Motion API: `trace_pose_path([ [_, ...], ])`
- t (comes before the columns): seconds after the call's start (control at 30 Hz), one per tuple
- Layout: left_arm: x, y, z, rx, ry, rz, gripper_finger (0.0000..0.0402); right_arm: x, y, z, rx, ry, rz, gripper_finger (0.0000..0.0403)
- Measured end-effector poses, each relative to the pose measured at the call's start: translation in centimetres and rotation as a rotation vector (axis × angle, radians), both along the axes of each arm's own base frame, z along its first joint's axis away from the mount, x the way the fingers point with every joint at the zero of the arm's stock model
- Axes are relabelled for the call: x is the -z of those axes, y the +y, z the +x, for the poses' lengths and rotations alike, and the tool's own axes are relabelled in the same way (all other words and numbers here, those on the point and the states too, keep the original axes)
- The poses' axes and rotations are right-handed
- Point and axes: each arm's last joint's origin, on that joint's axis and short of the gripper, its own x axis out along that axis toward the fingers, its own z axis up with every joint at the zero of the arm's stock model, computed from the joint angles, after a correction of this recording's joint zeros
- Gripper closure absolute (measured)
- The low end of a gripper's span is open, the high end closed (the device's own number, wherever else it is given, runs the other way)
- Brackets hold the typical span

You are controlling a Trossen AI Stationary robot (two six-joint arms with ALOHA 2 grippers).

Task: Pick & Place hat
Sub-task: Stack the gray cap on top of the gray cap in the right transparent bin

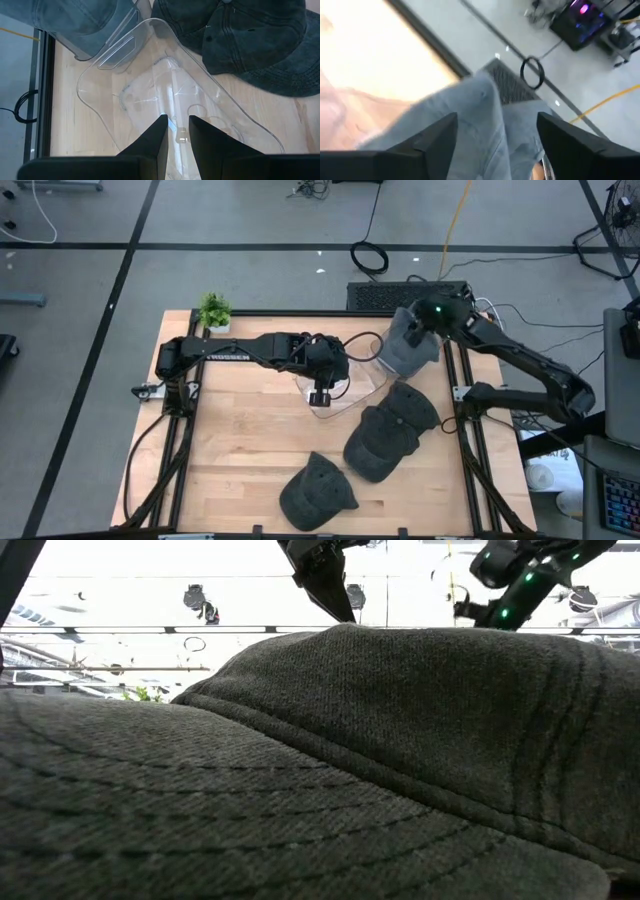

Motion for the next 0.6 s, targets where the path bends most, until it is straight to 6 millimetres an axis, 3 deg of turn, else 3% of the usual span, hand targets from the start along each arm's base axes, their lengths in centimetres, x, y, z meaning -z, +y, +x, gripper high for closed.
trace_pose_path([
  [0.13,0.0,0.0,0.0,0.000,0.000,0.000,0.0314,-1.2,1.9,-0.7,0.017,-0.149,0.053,0.0138],
  [0.27,0.0,0.0,0.0,0.002,0.000,0.002,0.0314,-1.2,4.2,-1.0,-0.102,-0.243,0.253,0.0214],
  [0.43,0.0,0.1,0.0,0.002,0.000,0.003,0.0314,0.6,5.7,-1.3,-0.084,-0.057,0.417,0.0378],
  [0.6,0.0,0.3,0.0,-0.005,-0.002,0.002,0.0314,1.7,5.3,-1.2,0.061,0.092,0.389,0.0386],
])
